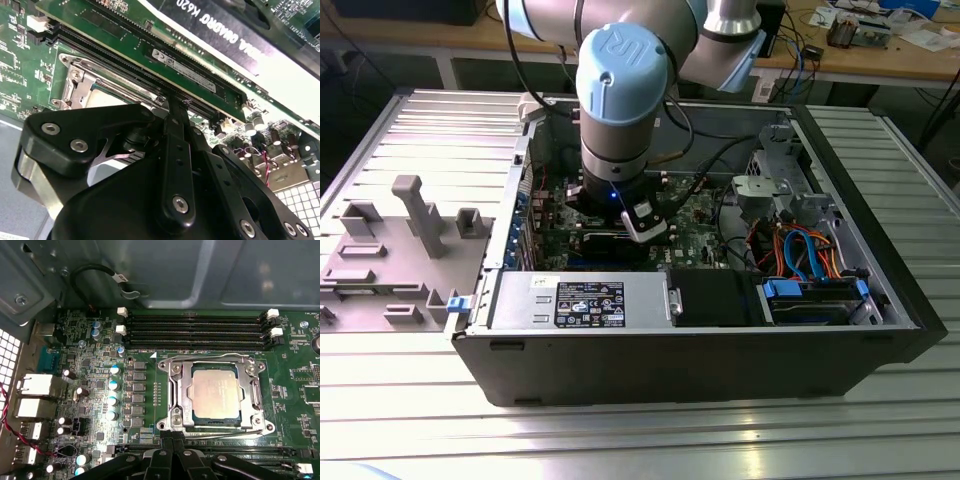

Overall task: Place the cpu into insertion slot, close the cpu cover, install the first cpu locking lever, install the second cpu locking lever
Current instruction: 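Install the second cpu locking lever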

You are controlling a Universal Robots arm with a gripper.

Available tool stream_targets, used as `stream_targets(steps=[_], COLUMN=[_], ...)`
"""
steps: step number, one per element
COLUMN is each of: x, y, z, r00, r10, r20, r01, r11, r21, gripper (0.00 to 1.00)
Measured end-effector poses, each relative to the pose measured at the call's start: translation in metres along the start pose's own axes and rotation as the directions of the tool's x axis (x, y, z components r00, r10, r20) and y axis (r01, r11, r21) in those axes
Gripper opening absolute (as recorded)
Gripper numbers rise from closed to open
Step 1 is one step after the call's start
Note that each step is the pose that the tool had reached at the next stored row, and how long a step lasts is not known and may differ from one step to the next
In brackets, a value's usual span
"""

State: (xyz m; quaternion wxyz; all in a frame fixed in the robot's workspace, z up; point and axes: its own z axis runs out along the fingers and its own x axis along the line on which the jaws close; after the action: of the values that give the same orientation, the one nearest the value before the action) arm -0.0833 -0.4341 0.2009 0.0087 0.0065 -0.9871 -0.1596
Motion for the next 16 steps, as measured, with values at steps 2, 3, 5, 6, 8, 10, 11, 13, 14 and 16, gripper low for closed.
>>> stream_targets(steps=[2, 3, 5, 6, 8, 10, 11, 13, 14, 16], x=[0.0012, 0.0028, 0.0056, 0.0065, 0.0071, 0.0071, 0.0072, 0.0073, 0.0073, 0.0074], y=[0.0003, 0.0003, 0.0005, 0.0008, 0.002, 0.0032, 0.0035, 0.0037, 0.0039, 0.0041], z=[0.0006, 0.0007, 0.0008, 0.001, 0.0016, 0.0022, 0.0024, 0.0026, 0.0029, 0.0034], r00=[0.9999, 0.9999, 0.9999, 0.9999, 0.9998, 0.9998, 0.9998, 0.9998, 0.9998, 0.9998], r10=[0.015, 0.015, 0.016, 0.016, 0.018, 0.019, 0.019, 0.019, 0.019, 0.019], r20=[0.0051, 0.0053, 0.0054, 0.0056, 0.006, 0.0064, 0.0065, 0.0063, 0.0064, 0.0066], r01=[-0.015, -0.015, -0.016, -0.016, -0.018, -0.019, -0.019, -0.019, -0.019, -0.019], r11=[0.9999, 0.9999, 0.9999, 0.9999, 0.9998, 0.9998, 0.9998, 0.9998, 0.9998, 0.9998], r21=[-0.0007, -0.0009, -0.0013, -0.0013, -0.0015, -0.0019, -0.0023, -0.0029, -0.0037, -0.005], gripper=[0.11, 0.11, 0.11, 0.11, 0.11, 0.11, 0.11, 0.11, 0.11, 0.11])
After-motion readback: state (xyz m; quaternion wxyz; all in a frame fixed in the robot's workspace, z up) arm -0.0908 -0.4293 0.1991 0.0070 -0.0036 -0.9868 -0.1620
